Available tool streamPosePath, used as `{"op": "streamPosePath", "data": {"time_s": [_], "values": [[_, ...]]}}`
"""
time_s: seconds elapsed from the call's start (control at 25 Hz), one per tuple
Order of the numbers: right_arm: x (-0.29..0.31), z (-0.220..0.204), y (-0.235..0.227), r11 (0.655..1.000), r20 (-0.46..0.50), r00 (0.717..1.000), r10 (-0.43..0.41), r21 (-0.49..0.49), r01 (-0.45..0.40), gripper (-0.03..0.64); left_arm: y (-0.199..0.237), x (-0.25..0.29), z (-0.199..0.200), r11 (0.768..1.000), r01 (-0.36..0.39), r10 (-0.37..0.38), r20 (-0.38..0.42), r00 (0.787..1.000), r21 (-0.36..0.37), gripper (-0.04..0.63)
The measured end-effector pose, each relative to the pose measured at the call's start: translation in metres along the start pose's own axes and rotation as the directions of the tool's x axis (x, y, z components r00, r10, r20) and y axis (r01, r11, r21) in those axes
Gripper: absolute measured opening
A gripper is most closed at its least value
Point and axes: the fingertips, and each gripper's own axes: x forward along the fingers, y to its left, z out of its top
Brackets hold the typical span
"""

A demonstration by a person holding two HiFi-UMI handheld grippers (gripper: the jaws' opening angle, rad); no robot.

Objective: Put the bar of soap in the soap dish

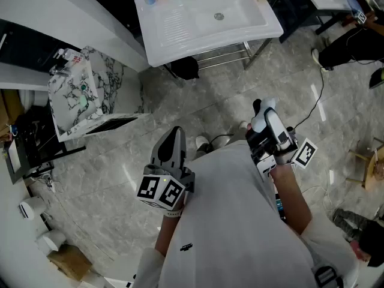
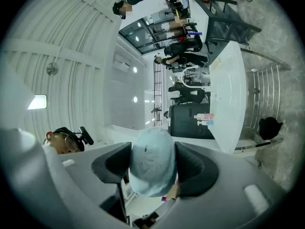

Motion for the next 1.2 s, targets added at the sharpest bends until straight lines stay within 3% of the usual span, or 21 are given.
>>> {"op": "streamPosePath", "data": {"time_s": [0.28,0.4,0.6,0.92,1.2], "values": [[-0.047,0.029,0.035,1.000,-0.078,0.997,0.014,0.002,-0.013,0.295,-0.088,0.016,-0.033,1.000,-0.012,0.012,0.005,1.000,0.010,0.008],[-0.061,0.051,0.050,0.999,-0.135,0.990,0.030,-0.034,-0.035,0.295,-0.129,0.035,-0.041,0.999,-0.029,0.028,0.019,0.999,0.042,0.008],[-0.098,0.076,0.054,0.999,-0.217,0.976,0.038,-0.013,-0.042,0.295,-0.188,0.049,-0.065,0.994,-0.056,0.053,0.036,0.998,0.098,0.008],[-0.129,0.102,0.057,0.997,-0.321,0.944,0.074,0.038,-0.065,0.295,-0.242,0.056,-0.100,0.986,-0.127,0.123,0.046,0.991,0.111,0.008],[-0.140,0.117,0.056,0.998,-0.354,0.934,0.055,0.021,-0.051,0.295,-0.258,0.063,-0.121,0.983,-0.156,0.153,0.031,0.988,0.097,0.008]]}}
